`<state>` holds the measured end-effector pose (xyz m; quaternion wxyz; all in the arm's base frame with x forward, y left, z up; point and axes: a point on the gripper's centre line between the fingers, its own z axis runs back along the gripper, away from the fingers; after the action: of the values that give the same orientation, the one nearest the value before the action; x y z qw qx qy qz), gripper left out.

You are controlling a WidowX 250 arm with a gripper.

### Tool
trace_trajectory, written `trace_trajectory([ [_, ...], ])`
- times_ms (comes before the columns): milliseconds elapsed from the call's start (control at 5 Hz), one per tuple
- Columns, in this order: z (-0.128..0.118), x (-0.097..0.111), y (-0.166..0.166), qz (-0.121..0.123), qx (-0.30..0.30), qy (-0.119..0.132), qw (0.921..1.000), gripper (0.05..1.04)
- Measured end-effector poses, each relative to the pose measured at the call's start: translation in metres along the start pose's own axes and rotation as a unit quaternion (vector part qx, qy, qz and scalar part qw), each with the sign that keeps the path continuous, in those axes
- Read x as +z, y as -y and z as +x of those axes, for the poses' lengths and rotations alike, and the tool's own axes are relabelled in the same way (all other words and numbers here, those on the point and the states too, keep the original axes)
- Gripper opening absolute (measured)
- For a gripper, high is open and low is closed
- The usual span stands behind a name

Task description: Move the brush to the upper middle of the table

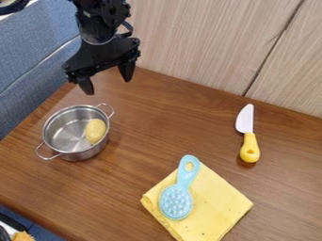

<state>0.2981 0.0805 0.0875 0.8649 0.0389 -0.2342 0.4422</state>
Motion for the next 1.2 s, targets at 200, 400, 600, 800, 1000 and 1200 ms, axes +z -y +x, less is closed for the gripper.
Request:
trace_trajectory([
  [200, -0.007, -0.007, -0.003, 0.011, -0.003, -0.015, 0.9998, 1.001],
  [400, -0.026, -0.006, 0.004, 0.012, -0.047, -0.042, 0.9979, 1.001],
  [600, -0.055, -0.004, 0.005, 0.011, -0.123, -0.072, 0.9897, 1.001],
  [800, -0.088, 0.009, 0.007, -0.007, -0.207, -0.100, 0.9732, 1.001],
  [1000, -0.134, 0.011, 0.011, -0.011, -0.314, -0.143, 0.9386, 1.001],
  [1200, -0.156, 0.010, 0.009, 0.001, -0.361, -0.167, 0.9177, 1.001],
])
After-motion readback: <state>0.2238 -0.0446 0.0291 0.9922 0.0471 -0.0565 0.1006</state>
